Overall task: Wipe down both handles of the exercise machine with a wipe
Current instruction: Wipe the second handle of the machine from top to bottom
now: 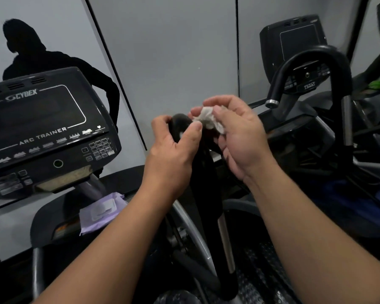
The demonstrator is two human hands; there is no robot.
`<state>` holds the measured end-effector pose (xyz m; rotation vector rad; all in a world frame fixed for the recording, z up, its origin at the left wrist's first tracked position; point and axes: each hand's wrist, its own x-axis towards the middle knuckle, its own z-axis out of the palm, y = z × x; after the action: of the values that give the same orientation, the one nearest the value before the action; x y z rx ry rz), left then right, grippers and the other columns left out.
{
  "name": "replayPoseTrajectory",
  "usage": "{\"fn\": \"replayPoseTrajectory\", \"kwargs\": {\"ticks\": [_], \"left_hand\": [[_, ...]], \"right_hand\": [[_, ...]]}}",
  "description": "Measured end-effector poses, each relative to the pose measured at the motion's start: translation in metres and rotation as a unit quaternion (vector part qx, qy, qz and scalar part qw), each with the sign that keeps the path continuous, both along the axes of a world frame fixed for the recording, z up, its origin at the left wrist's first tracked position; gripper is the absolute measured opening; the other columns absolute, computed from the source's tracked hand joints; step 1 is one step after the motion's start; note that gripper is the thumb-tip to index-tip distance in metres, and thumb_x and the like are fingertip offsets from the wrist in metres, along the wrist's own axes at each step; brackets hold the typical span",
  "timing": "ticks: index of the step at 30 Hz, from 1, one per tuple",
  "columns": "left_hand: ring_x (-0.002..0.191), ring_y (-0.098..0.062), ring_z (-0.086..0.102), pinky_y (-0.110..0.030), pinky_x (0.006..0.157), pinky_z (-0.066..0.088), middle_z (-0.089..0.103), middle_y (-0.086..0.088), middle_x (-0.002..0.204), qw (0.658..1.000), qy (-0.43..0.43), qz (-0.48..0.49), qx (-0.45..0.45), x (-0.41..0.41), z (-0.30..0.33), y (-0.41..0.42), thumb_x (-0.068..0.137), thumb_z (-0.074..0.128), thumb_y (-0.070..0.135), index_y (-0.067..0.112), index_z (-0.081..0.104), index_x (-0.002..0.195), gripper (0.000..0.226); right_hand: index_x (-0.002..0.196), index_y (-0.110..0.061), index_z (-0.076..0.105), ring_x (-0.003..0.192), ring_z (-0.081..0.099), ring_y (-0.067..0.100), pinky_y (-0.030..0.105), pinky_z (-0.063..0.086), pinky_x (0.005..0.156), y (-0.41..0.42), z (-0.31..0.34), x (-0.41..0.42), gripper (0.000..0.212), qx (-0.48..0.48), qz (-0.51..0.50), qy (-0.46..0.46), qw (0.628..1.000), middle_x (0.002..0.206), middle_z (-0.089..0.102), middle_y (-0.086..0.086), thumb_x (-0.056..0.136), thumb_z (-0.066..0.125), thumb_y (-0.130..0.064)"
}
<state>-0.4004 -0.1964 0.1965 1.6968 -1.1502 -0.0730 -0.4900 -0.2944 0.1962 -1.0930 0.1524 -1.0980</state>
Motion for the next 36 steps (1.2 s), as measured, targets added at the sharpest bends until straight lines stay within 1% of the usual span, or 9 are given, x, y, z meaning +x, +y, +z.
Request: {"fn": "replayPoseTrajectory", "kwargs": {"ticks": [5,9,11,14,19,25,28,32,36], "left_hand": [[0.117,-0.015,0.062,-0.046,0.104,0.049,0.063,0.003,0.129,0.994,0.106,-0.021,-0.012,-0.012,-0.027,0.019,0.077,0.039,0.084,0.036,0.037,0.145,0.083],[0.084,-0.004,0.069,-0.031,0.079,0.054,0.073,0.008,0.092,0.986,0.164,-0.041,0.009,-0.035,-0.076,0.049,0.079,0.055,0.078,0.029,0.063,0.108,0.058],[0.083,0.000,0.071,-0.017,0.070,0.051,0.075,0.014,0.092,0.982,0.177,-0.058,0.028,-0.042,-0.088,0.053,0.075,0.066,0.064,0.028,0.064,0.105,0.047],[0.082,0.004,0.071,-0.010,0.065,0.050,0.074,0.021,0.090,0.982,0.170,-0.065,0.050,-0.040,-0.088,0.050,0.084,0.075,0.037,0.029,0.063,0.104,0.025],[0.091,-0.002,0.073,-0.018,0.076,0.053,0.076,0.013,0.096,0.976,0.165,-0.110,0.086,-0.028,-0.081,0.045,0.087,0.073,0.031,0.027,0.064,0.109,0.024],[0.115,-0.015,0.069,-0.049,0.108,0.047,0.075,0.006,0.116,0.954,0.229,-0.160,0.107,-0.016,-0.081,0.048,0.071,0.069,0.071,0.044,0.070,0.109,0.047],[0.120,-0.012,0.066,-0.048,0.111,0.043,0.074,0.011,0.121,0.951,0.232,-0.171,0.110,-0.015,-0.079,0.048,0.070,0.068,0.070,0.053,0.070,0.107,0.041],[0.112,-0.012,0.070,-0.044,0.108,0.048,0.077,0.008,0.113,0.955,0.225,-0.167,0.098,-0.015,-0.077,0.048,0.080,0.070,0.066,0.041,0.071,0.109,0.038],[0.105,-0.007,0.072,-0.031,0.094,0.051,0.078,0.009,0.108,0.951,0.236,-0.175,0.099,-0.019,-0.076,0.048,0.077,0.063,0.047,0.032,0.067,0.114,0.041]], "right_hand": [[0.102,-0.016,0.070,0.094,0.072,0.015,0.024,0.053,0.082,0.062,-0.089,-0.037,0.027,0.010,-0.220,0.084,0.972,0.101,0.077,0.005,0.102,0.048,-0.001],[0.114,-0.029,0.071,0.108,0.068,0.004,0.029,0.054,0.097,0.105,-0.138,-0.038,0.023,0.000,-0.252,0.164,0.954,0.112,0.075,-0.011,0.102,0.054,-0.018],[0.135,-0.032,0.060,0.128,0.056,0.001,0.033,0.047,0.109,0.118,-0.153,-0.032,0.038,-0.038,-0.248,0.200,0.947,0.135,0.064,-0.015,0.099,0.049,-0.040],[0.152,-0.028,0.035,0.145,0.034,-0.004,0.030,0.034,0.120,0.120,-0.164,-0.030,0.056,-0.079,-0.210,0.221,0.949,0.158,0.038,-0.013,0.097,0.037,-0.042],[0.153,-0.025,0.030,0.146,0.030,-0.006,0.024,0.028,0.120,0.120,-0.156,-0.026,0.055,-0.084,-0.220,0.219,0.947,0.160,0.034,-0.013,0.098,0.036,-0.031],[0.156,-0.026,0.023,0.145,0.021,-0.015,0.017,0.022,0.120,0.119,-0.151,-0.028,0.063,-0.061,-0.179,0.244,0.951,0.162,0.025,-0.017,0.098,0.039,-0.043],[0.157,-0.027,0.013,0.149,0.010,-0.011,0.015,0.014,0.121,0.127,-0.153,-0.030,0.067,-0.137,-0.187,0.261,0.937,0.164,0.014,-0.020,0.096,0.031,-0.050],[0.155,-0.031,0.031,0.144,0.034,-0.005,0.032,0.031,0.121,0.102,-0.146,-0.027,0.068,-0.067,-0.155,0.243,0.955,0.156,0.040,-0.015,0.092,0.035,-0.055],[0.147,-0.040,0.030,0.139,0.038,-0.008,0.020,0.033,0.115,0.117,-0.150,-0.032,0.047,-0.120,-0.167,0.221,0.953,0.149,0.042,-0.023,0.101,0.039,-0.037]]}}
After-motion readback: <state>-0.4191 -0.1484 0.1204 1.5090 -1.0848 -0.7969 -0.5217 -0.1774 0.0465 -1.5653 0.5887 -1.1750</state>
